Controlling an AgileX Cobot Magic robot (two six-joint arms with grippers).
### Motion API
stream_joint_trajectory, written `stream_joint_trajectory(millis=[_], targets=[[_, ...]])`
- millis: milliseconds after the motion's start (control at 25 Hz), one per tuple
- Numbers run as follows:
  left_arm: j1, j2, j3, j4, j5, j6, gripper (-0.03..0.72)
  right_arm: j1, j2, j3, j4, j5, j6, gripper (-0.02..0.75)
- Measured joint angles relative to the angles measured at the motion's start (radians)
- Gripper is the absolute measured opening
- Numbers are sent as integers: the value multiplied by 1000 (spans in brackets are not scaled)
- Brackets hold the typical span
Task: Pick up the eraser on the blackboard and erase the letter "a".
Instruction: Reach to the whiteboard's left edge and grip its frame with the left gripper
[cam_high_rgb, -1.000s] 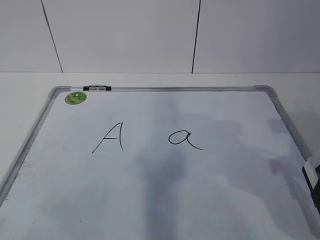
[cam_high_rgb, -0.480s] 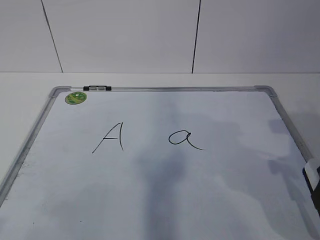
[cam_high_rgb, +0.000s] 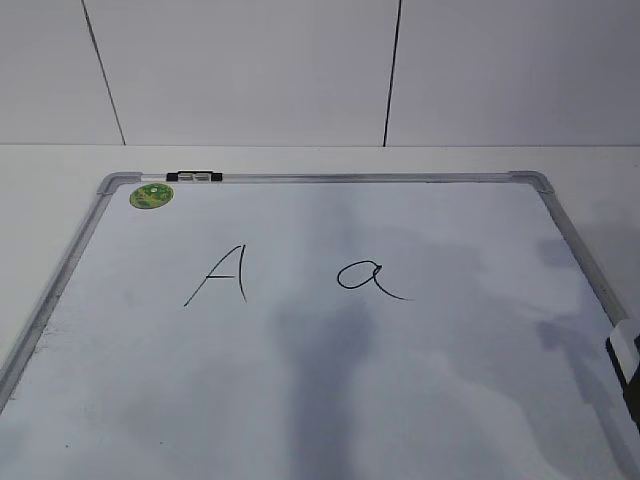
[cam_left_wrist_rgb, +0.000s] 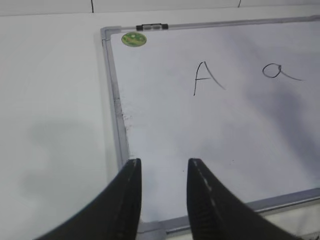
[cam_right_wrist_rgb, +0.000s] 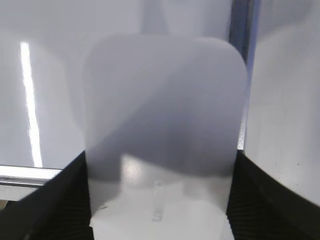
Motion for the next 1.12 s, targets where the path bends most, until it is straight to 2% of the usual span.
stream_joint_trajectory(millis=[240, 480, 600, 800, 1120], targets=[[0, 112, -90, -19, -67, 0, 247, 0, 0, 0, 4, 5, 0, 564], [0, 390, -201, -18, -145, 0, 252, 0, 0, 0, 6, 9, 0, 564], [0, 522, -241, -14, -183, 0, 280, 0, 0, 0, 6, 9, 0, 564], [0, 718, -261, -13, -197, 0, 380, 0, 0, 0, 6, 10, 0, 564], [0, 1030, -261, -10, -199, 0, 402, 0, 0, 0, 8, 10, 0, 564]])
